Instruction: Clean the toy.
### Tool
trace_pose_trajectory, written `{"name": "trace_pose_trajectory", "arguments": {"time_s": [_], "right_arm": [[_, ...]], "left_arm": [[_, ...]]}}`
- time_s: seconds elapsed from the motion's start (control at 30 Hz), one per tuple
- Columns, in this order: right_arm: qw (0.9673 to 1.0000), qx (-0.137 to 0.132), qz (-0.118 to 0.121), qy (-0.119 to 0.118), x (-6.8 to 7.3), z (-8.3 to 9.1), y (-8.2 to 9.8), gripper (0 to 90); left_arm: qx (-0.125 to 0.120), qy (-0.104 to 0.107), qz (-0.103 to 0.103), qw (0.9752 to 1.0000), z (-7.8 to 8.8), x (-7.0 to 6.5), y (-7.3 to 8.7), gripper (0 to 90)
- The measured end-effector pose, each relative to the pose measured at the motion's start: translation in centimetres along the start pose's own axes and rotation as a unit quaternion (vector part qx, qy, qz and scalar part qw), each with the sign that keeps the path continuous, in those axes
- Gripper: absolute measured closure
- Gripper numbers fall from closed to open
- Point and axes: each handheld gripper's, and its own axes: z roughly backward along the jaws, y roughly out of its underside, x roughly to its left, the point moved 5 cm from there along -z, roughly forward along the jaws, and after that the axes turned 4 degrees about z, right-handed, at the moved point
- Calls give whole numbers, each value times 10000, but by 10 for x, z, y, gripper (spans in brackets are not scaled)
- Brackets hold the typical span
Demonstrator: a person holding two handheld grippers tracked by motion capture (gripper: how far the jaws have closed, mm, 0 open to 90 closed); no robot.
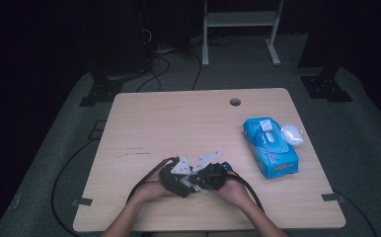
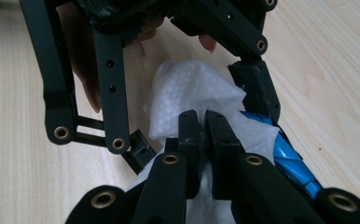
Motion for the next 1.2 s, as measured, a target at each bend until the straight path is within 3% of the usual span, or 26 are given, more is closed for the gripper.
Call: {"name": "trace_pose_trajectory", "arguments": {"time_s": [0.07, 0.17, 0.27, 0.33, 0.37, 0.47, 0.6, 0.7, 0.8, 0.93, 1.07, 1.2], "right_arm": [[10000, 7, -50, -36, -3, 2, 2, 851], [9996, -61, -265, 122, -13, 18, 11, 852], [9992, -85, -354, 142, -16, 21, 12, 852], [9994, -78, -314, 148, -15, 16, 9, 852], [9998, -55, -192, 54, -10, 7, 5, 852], [10000, -1, -2, 65, -6, 1, 1, 852], [10000, -6, -37, 40, -9, 9, 6, 852], [9994, -91, -263, 181, -16, 28, 17, 853], [9990, -142, -384, 202, -20, 34, 19, 853], [9992, -75, -238, 308, -17, 29, 15, 853], [9999, -39, -16, 128, -8, 11, 8, 853], [9999, -8, 18, 119, -8, 16, 11, 853]], "left_arm": [[-30, -5, 11, 10000, 0, 0, 0, 252], [-34, -5, 2, 10000, 0, 0, 0, 251], [-24, -19, 4, 10000, -1, 0, -1, 251], [-30, -17, 15, 10000, -1, -1, 0, 251], [-37, -17, 30, 10000, -1, -1, 0, 251], [-36, -9, 51, 10000, 0, 0, 0, 251], [-24, -5, 9, 10000, 0, 0, 0, 251], [-53, 4, 20, 10000, 0, 0, 0, 251], [-40, -14, 33, 10000, -1, -1, -1, 251], [-40, -13, 44, 10000, -1, -1, 0, 252], [-49, -3, 48, 10000, -1, 0, 0, 252], [-47, 12, 30, 10000, -1, 0, 0, 251]]}}
